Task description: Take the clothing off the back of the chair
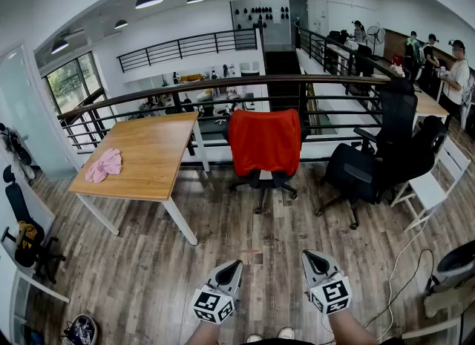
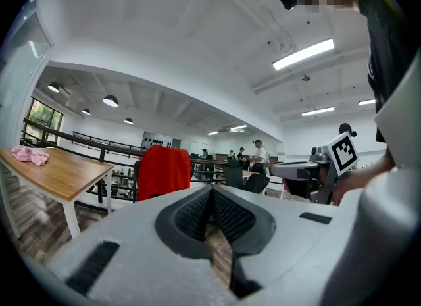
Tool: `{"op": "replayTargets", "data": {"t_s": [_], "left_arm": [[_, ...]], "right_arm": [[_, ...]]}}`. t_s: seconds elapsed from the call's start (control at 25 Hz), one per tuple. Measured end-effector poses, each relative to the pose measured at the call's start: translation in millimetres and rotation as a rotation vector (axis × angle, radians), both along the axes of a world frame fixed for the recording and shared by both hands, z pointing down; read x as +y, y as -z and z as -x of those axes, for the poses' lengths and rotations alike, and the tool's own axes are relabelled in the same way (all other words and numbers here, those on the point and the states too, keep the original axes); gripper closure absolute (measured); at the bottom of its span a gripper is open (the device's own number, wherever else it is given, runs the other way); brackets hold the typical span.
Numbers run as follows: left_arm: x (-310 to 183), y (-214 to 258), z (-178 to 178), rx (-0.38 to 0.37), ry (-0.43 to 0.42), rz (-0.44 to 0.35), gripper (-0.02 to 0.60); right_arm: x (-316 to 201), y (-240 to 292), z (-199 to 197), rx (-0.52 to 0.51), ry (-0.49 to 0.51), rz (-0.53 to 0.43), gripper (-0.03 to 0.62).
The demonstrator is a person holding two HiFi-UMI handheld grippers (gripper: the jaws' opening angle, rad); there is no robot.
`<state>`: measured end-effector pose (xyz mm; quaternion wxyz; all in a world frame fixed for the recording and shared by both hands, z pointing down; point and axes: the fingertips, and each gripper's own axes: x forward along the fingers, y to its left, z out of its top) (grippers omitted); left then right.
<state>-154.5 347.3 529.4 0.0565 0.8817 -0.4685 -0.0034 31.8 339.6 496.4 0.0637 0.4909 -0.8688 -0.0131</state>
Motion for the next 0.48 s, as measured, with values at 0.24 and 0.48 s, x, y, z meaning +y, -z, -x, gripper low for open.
{"op": "replayTargets", "data": {"t_s": [0.24,0.48], "left_arm": [[8,-1,-10,-0.004,0.004,0.000,0.566],[13,-6,-13,-0.011,0.029,0.011,0.566]], "right_arm": [[5,-2,-5,-0.004,0.011,0.007,0.592],[6,-6,-6,-0.019,0.028,0.014,0.592]]}}
